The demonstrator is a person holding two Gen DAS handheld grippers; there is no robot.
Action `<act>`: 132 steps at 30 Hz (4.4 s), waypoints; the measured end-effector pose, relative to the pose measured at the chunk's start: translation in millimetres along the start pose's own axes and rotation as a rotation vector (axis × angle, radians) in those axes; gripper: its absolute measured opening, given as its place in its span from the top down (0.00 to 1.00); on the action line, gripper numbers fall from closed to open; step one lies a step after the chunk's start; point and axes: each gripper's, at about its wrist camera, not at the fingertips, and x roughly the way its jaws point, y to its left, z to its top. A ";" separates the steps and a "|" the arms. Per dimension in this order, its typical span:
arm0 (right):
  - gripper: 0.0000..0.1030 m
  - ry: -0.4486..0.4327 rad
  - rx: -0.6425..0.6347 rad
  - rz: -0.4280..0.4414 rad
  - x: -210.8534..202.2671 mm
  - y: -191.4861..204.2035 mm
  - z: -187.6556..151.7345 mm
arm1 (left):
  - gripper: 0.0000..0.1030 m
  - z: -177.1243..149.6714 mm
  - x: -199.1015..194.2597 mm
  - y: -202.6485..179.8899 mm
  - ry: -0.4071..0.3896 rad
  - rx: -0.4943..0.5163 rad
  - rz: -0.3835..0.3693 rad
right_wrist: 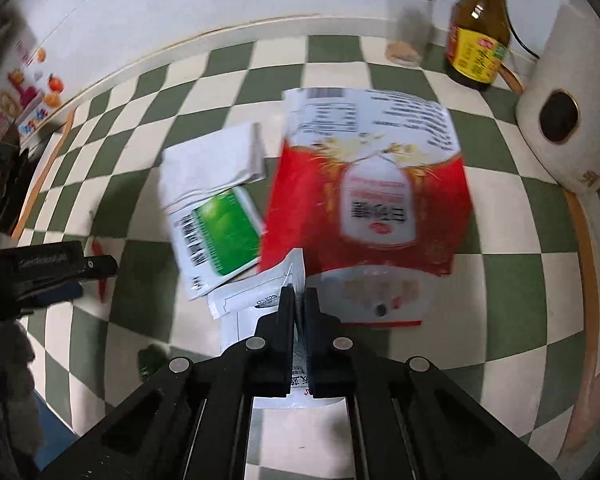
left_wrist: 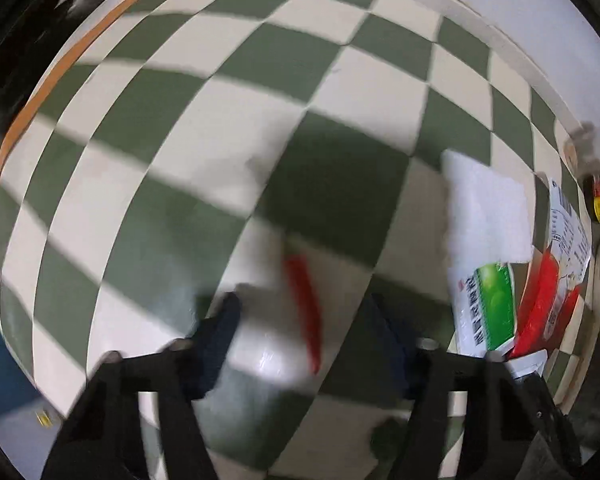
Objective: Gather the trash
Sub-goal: 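Grasp the red chili with left tool while right tool grasps white sachet, then carry chili and sachet over the bin and open both tools, then raise both tools back toward the counter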
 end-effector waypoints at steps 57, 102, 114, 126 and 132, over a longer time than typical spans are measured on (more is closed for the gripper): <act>0.96 0.423 0.388 0.040 298.8 0.1 -582.5 | 0.92 -381.7 387.7 156.4 0.458 0.283 -0.123; 0.00 0.195 0.133 -0.095 -149.9 85.3 -492.6 | 0.01 -423.1 -19.7 201.3 0.087 0.397 0.027; 0.00 0.116 0.190 -0.017 -249.7 100.1 -476.5 | 0.01 -409.6 -128.6 201.5 -0.064 0.437 -0.008; 0.00 -0.035 0.304 0.045 -258.9 47.6 -348.3 | 0.02 -283.1 -178.7 144.5 -0.255 0.351 -0.032; 0.40 -0.096 0.317 0.042 -224.8 -7.9 -251.8 | 0.10 -216.9 -156.3 67.1 -0.249 0.370 -0.046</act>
